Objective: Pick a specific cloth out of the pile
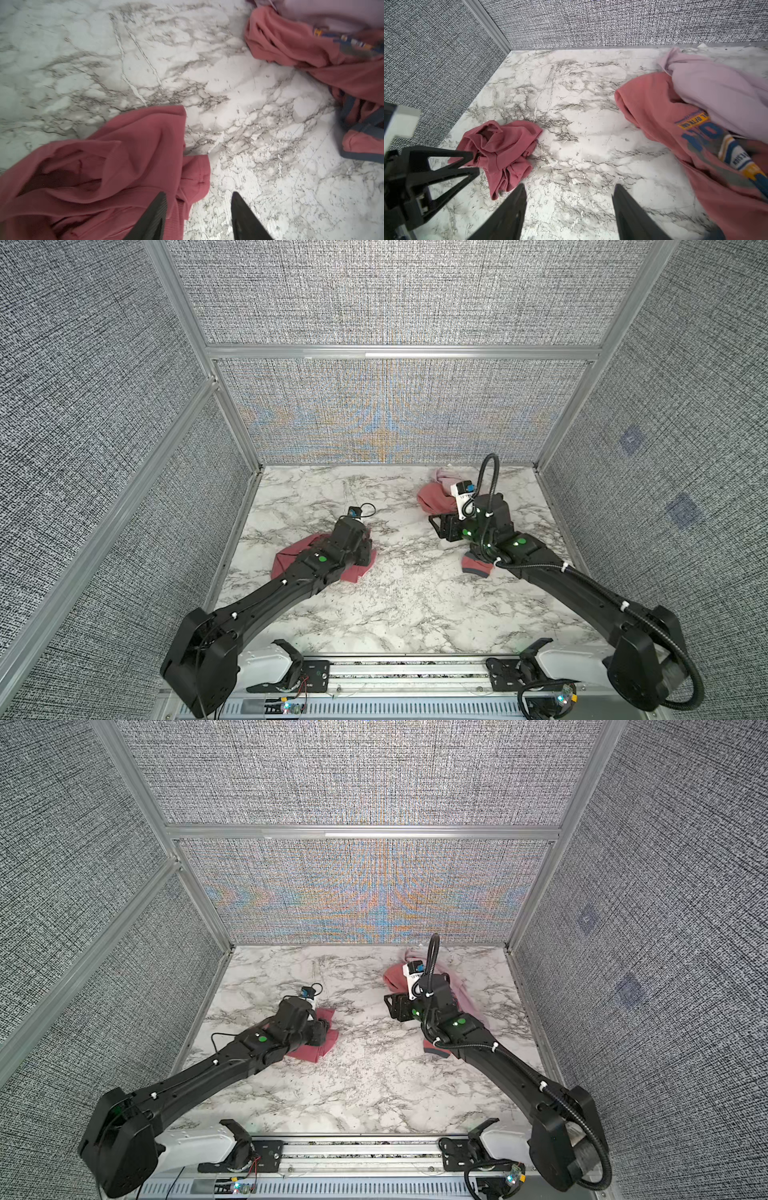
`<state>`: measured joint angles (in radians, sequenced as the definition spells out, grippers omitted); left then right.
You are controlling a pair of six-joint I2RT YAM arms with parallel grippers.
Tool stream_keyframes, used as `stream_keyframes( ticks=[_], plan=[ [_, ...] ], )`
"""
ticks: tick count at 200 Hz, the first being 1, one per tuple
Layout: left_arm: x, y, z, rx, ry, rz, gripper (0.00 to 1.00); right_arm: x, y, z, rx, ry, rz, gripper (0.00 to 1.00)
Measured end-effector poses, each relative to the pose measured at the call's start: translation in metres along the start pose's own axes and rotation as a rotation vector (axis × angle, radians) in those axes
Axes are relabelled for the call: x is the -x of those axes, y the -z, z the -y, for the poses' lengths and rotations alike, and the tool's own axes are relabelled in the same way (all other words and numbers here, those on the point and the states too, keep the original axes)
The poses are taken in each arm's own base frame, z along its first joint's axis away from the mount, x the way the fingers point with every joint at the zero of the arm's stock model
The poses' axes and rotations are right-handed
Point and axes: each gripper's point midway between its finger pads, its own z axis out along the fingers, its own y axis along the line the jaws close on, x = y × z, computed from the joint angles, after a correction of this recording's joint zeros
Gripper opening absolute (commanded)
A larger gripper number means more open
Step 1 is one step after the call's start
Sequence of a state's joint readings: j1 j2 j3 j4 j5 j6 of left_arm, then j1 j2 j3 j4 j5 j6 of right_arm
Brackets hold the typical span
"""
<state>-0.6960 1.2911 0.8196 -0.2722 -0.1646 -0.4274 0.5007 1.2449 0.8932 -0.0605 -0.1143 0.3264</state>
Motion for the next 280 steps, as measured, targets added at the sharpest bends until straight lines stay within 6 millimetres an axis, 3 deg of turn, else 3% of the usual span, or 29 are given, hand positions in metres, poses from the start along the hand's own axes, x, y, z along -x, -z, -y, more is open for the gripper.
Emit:
stream_keyframes(
  ticks=[67,143,208,230,254,280],
  plan=[
    [-0.044,-0.045,0.028,0.057,-0.047,-0.184,0.51,-0.007,0.009,0.021,-0.049,-0.021,0.003,0.68],
    [-0.055,-0.066,0.008,0.248,-0.041,-0.229,0.51,-0.008,0.011,0.029,-0.061,-0.035,0.004,0.68],
    [-0.061,-0.072,-0.006,0.315,-0.062,-0.208,0.42,-0.012,0.006,0.033,-0.054,-0.044,-0.016,0.68],
    [-0.061,-0.078,-0.007,0.328,-0.072,-0.201,0.31,-0.009,0.005,0.032,-0.053,-0.044,-0.014,0.68],
    [-0.059,-0.081,-0.007,0.331,-0.08,-0.19,0.0,-0.005,0.005,0.031,-0.052,-0.045,-0.008,0.67],
    [-0.056,-0.08,-0.006,0.331,-0.098,-0.182,0.0,-0.003,0.006,0.03,-0.05,-0.047,-0.002,0.67]
  ],
)
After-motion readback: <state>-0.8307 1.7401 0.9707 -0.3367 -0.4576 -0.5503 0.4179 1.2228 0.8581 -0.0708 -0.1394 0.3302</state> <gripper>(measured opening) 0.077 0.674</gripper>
